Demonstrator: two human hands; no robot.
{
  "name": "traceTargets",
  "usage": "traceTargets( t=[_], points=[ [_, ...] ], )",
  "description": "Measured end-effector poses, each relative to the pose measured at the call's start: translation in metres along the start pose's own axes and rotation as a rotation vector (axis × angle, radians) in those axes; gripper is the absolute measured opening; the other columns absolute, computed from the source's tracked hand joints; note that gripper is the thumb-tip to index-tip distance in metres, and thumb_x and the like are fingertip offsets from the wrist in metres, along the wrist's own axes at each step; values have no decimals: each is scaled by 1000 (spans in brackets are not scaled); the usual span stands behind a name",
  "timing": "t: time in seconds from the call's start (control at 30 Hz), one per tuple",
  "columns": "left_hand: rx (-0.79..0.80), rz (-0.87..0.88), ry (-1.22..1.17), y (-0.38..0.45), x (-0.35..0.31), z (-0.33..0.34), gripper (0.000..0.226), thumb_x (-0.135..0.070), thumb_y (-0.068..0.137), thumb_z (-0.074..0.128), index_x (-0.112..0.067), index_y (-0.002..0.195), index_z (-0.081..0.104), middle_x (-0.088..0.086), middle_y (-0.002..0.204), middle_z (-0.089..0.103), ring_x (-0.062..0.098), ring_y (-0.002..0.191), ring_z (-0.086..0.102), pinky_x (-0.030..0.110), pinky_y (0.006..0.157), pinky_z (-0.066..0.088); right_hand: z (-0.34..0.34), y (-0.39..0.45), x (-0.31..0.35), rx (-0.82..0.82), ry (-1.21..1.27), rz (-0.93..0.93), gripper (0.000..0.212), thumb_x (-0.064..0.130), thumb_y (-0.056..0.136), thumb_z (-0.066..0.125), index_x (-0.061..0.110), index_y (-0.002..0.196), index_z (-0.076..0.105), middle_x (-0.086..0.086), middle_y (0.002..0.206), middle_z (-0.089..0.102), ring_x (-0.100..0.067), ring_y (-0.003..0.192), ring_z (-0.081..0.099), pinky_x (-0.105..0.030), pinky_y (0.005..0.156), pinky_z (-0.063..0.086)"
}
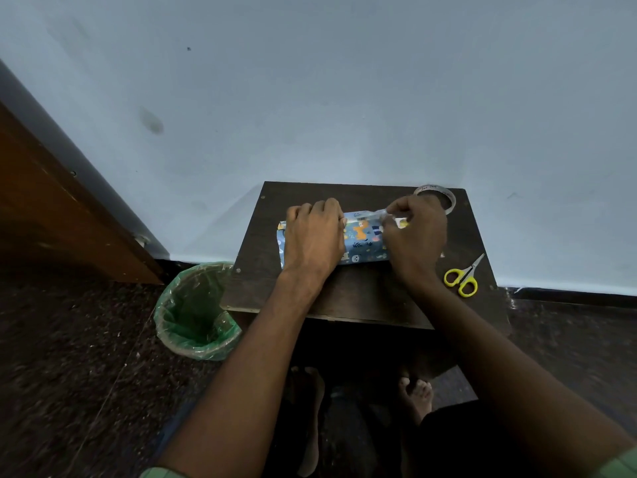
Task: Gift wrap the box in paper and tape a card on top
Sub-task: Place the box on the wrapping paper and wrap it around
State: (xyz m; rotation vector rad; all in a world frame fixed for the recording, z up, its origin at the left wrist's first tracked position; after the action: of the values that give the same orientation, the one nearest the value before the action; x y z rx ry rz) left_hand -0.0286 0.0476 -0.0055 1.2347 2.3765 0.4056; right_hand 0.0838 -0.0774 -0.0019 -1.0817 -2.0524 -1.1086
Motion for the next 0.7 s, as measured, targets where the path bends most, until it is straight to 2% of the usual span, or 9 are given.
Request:
traceTargets(
  t=[0.1, 0.23, 0.33, 0.47, 0.6, 0.7],
  points=[
    [8, -6, 7, 0, -1, 1, 10, -28, 104, 60, -19, 100, 59, 0, 100, 71, 27, 93, 64, 40, 93, 38, 4, -16, 16, 63, -34, -316, 15, 6, 77, 70, 20, 82, 68, 4, 88, 68, -20, 86, 59, -36, 78, 46],
    [25, 22, -41, -1, 2, -4, 4, -20, 96, 62, -20, 98, 58, -2, 96, 70, 25, 88, 61, 37, 91, 36, 7, -39, 27, 271, -117, -544, 14, 6, 83, 68, 14, 93, 74, -1, 92, 70, -23, 89, 63, -40, 76, 53],
    [42, 14, -99, 1, 9, -8, 9, -14, 94, 60, -23, 94, 57, -7, 89, 70, 23, 83, 60, 35, 92, 33, 9, -47, 25, 338, -197, -500, 21, 10, 84, 71, 11, 105, 74, -3, 105, 70, -24, 97, 64, -42, 76, 56],
    [69, 39, -213, 7, 21, -11, 6, -20, 99, 65, -25, 97, 68, -10, 89, 73, 21, 85, 64, 37, 95, 39, 12, -50, 24, 332, -234, -544, 21, -1, 78, 73, 6, 98, 74, -9, 103, 69, -30, 94, 63, -42, 74, 57],
    [57, 62, -276, 7, 28, -15, 9, -16, 93, 71, -24, 95, 74, -10, 94, 75, 19, 88, 67, 41, 90, 47, 13, -43, 23, 329, -241, -491, 24, -4, 80, 71, 5, 102, 75, -9, 106, 67, -33, 98, 62, -45, 67, 57],
    [1, 24, -245, 6, 24, -16, 9, -13, 92, 73, -21, 88, 75, -6, 93, 73, 20, 86, 66, 38, 78, 51, 15, -42, 22, 352, -265, -500, 25, -4, 79, 73, 5, 102, 76, -7, 106, 68, -31, 98, 62, -46, 67, 57]
  ],
)
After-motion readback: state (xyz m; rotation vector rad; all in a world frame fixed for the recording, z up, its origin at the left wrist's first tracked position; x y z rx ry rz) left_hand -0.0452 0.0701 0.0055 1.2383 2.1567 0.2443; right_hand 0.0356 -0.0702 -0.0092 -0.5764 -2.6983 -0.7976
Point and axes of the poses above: each hand's wrist, its own y-axis towards the middle knuckle, its own z-axis out of the palm, x = y × z, the point moved 1 cm from there along y, towards the middle knuckle
